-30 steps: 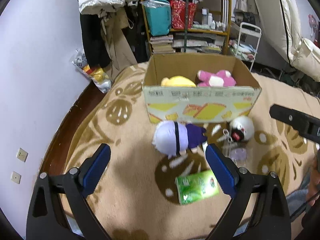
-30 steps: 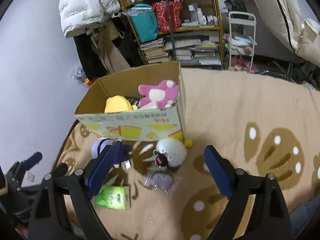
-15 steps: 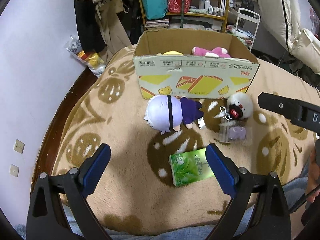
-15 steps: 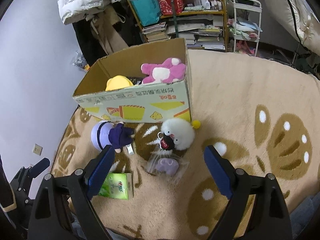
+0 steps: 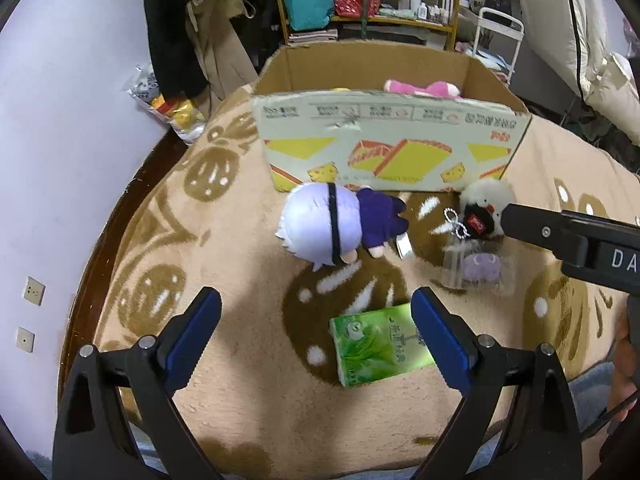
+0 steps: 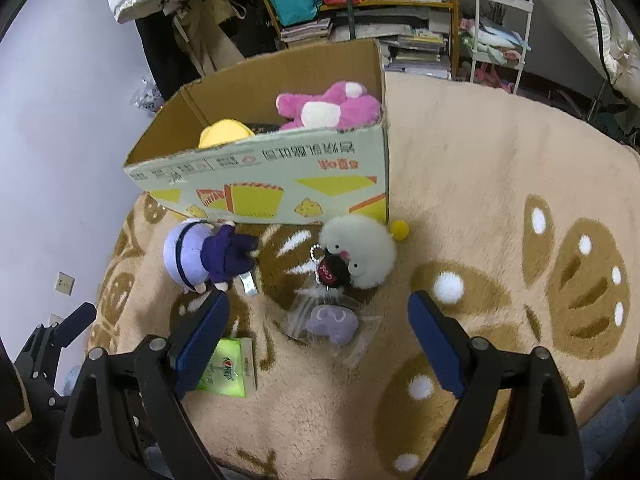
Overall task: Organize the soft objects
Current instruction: 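Move both tools back toward the remaining items on the rug, then grasp the green tissue pack with the left tool while the right tool grasps the clear bag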
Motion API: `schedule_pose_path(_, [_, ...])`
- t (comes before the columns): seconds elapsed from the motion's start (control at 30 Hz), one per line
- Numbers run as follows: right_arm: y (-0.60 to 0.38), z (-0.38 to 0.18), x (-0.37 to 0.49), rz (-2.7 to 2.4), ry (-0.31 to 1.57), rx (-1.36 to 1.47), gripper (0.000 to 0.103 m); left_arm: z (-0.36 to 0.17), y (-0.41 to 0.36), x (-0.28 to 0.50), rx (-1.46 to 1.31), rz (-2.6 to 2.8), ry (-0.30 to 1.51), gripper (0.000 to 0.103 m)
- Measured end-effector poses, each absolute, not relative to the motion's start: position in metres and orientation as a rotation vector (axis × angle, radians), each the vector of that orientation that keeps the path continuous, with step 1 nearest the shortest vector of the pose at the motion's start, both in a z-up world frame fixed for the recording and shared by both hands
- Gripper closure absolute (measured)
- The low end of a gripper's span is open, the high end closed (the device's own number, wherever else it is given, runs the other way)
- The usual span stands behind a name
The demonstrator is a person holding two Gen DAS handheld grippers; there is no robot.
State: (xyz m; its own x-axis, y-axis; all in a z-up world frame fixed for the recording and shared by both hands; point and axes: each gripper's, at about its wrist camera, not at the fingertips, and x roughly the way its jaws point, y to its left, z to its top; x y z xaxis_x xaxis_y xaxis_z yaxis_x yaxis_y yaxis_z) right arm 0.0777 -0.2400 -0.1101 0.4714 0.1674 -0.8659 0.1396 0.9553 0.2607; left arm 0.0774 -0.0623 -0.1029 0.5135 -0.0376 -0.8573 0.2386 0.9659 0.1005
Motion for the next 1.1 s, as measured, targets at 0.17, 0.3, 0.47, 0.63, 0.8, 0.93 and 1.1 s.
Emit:
schedule_pose_path(0.17, [-0.237, -0.119, 0.081, 0.015, 1.121, 0.300, 0.008, -0.113, -0.071, 0.078, 0.226, -0.193, 1.052, 0.008])
schedule_pose_path(0.3, [-0.237, -0.127, 0.084, 0.008, 1.150, 0.301, 0.008, -0.121, -0.075, 0.081, 0.221, -0.203, 1.078, 0.008])
schedule_pose_path(0.47, [-0.237, -0.141, 0.090, 0.003, 1.203, 0.302, 0.008, -0.130, -0.080, 0.081, 0.232, -0.209, 1.103, 0.008])
schedule_pose_path(0.63, [-0.233, -0.155, 0.096, 0.005, 1.246, 0.297, 0.008, -0.141, -0.087, 0.079, 0.257, -0.213, 1.130, 0.008])
schedule_pose_path(0.8, [-0.231, -0.166, 0.101, -0.005, 1.284, 0.270, 0.008, -0.153, -0.086, 0.081, 0.251, -0.210, 1.178, 0.008])
schedule_pose_path(0.93, [-0.229, -0.174, 0.106, -0.005, 1.312, 0.266, 0.008, -0.160, -0.086, 0.083, 0.253, -0.209, 1.209, 0.008])
schedule_pose_path(1.1, [-0.228, -0.183, 0.114, -0.001, 1.331, 0.268, 0.008, -0.163, -0.087, 0.083, 0.253, -0.209, 1.219, 0.008])
